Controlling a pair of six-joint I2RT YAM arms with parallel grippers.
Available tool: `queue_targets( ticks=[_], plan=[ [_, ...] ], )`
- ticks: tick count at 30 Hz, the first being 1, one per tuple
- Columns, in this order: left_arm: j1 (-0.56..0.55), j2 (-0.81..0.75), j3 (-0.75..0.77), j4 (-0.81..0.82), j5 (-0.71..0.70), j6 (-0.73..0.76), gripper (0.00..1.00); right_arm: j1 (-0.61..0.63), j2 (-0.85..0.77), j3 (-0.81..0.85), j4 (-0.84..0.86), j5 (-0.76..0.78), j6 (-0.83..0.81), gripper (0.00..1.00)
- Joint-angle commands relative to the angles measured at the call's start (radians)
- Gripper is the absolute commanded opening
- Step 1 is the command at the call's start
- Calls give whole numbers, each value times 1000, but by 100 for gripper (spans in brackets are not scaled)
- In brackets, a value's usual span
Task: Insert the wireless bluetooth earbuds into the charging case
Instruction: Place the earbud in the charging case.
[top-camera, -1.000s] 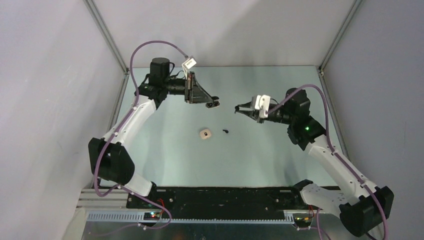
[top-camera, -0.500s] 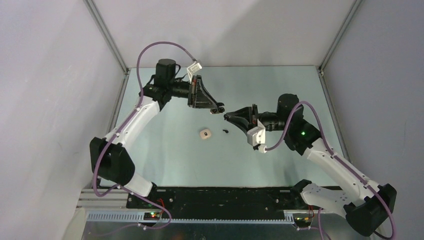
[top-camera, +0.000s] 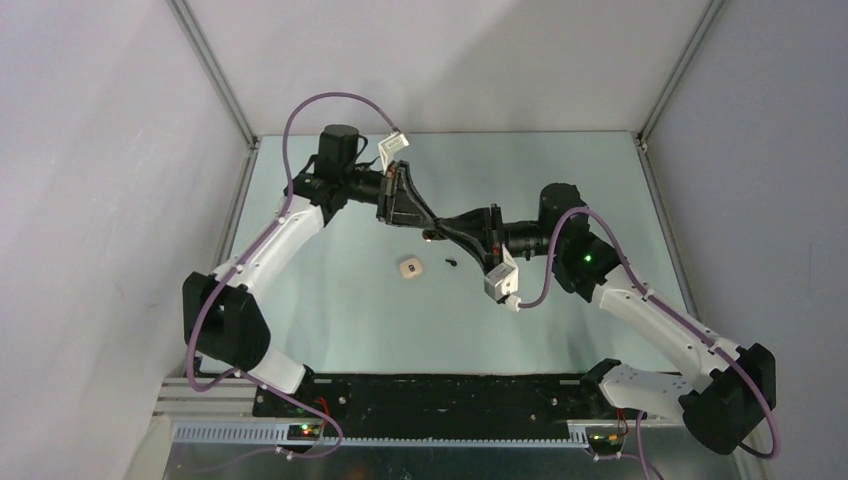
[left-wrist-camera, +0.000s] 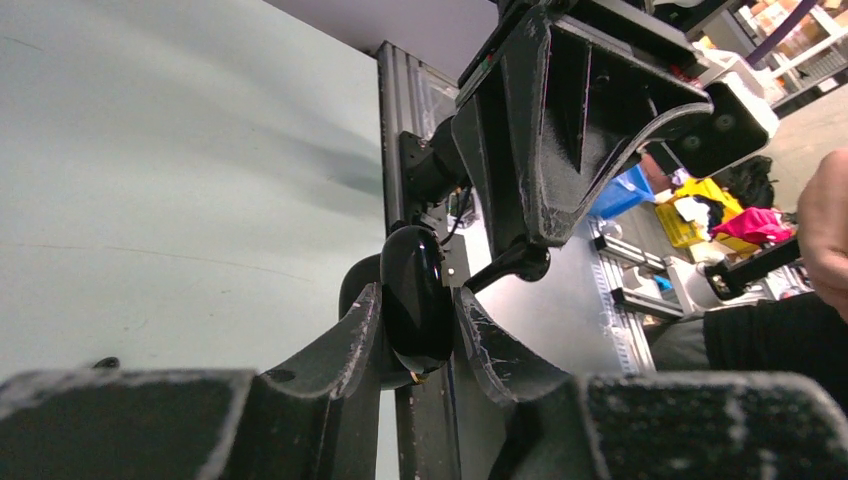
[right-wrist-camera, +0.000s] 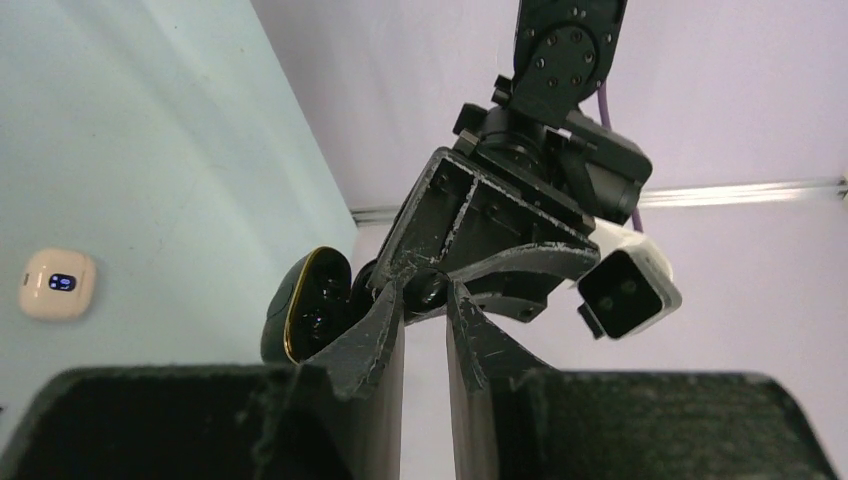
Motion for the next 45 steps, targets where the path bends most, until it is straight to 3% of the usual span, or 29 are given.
queue_targets(
  ticks=[1, 14, 24, 39, 45],
  plan=[
    [-11, -2, 1, 17, 75, -60, 0, 15, 12, -1, 39, -50, -130, 0],
    [-33, 21, -1, 17, 103, -244, 0, 44, -9, -23, -80, -116, -330, 0],
    [-35, 30, -4, 17, 98, -296, 0, 59, -16, -30, -60, -102, -290, 0],
    [-39, 16, -18, 18, 100, -292, 0, 108, 26, -76, 133, 21, -243, 0],
    [-38, 12, -18, 18, 104, -285, 0, 110, 19, -76, 90, 38, -272, 0]
  ],
)
